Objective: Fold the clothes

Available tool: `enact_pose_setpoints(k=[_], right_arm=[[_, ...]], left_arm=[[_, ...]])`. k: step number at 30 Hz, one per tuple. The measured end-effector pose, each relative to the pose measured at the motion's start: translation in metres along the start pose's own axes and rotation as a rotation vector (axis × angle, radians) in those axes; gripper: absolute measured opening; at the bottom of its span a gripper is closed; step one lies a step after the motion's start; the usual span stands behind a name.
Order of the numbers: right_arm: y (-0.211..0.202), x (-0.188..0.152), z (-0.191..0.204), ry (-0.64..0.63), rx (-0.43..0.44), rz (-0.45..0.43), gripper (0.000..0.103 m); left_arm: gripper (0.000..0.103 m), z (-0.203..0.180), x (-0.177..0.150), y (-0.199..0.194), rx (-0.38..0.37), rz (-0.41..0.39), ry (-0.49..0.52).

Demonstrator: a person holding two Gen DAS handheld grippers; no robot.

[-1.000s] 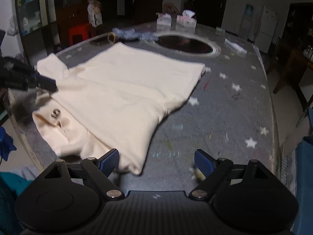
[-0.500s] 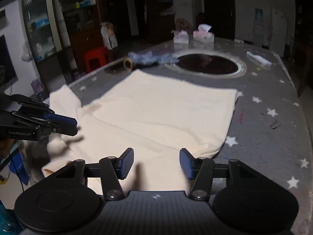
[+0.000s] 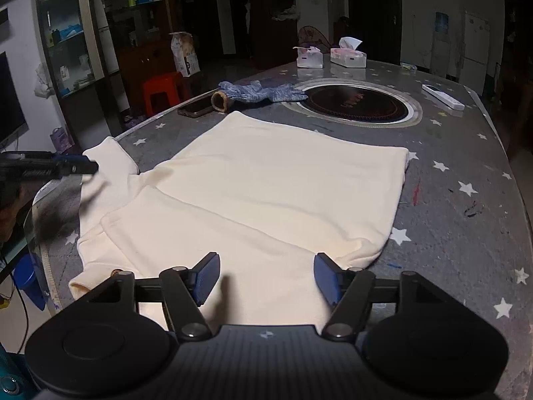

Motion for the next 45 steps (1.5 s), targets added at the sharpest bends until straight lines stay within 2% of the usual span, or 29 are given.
enact_pose_setpoints(k=[6, 9, 12, 15, 17, 19, 22, 27, 33, 40, 45], right_arm=[[-0.002, 0.003, 0.007, -0.005, 0.009, -0.007, 0.072], [-0.002, 0.004, 0.011, -0.012, 0.010, -0.009, 0.072], [-0.004, 0.004, 0.014, -0.021, 0.009, -0.010, 0.072], [-0.005, 0.005, 0.017, -0.029, 0.007, -0.011, 0.073], [-0.006, 0.006, 0.017, -0.026, 0.004, -0.015, 0.073], [-0.007, 0.007, 0.017, -0.022, 0.001, -0.020, 0.073], [-0.009, 0.008, 0.016, -0.016, -0.001, -0.028, 0.073], [-0.016, 0.011, 0.015, 0.001, -0.001, -0.048, 0.078], [-0.022, 0.008, 0.011, 0.033, -0.005, -0.071, 0.085], [-0.037, 0.003, 0.001, 0.067, -0.009, -0.105, 0.102], [-0.049, -0.006, -0.007, 0.088, -0.014, -0.120, 0.103]], left_arm=[[0.049, 0.061, 0.003, 0.021, 0.171, 0.006, -0.103], [0.048, 0.078, -0.003, 0.032, 0.213, 0.023, -0.137], [0.046, 0.086, -0.009, 0.039, 0.221, 0.035, -0.179], [0.037, 0.087, -0.009, 0.041, 0.217, 0.023, -0.190], [0.020, 0.088, -0.008, 0.041, 0.216, 0.014, -0.192], [0.010, 0.091, -0.007, 0.040, 0.220, 0.008, -0.208], [0.006, 0.089, 0.000, 0.036, 0.193, -0.016, -0.248], [0.006, 0.060, 0.032, 0.015, 0.062, -0.094, -0.267], [0.005, -0.017, 0.078, -0.022, -0.192, -0.189, -0.208], [0.005, -0.119, 0.099, -0.054, -0.472, -0.208, -0.144], [0.005, -0.185, 0.091, -0.067, -0.620, -0.179, -0.082]])
Point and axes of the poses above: each gripper's, at about its wrist camera, not at the fingertips, and y roughly the way its jaws point, z to its left, x to its top, the point moved 8 cm from there along y, roughly the way its jaws point, and after that the axes turned 14 degrees about -z, right-handed, at the moved point
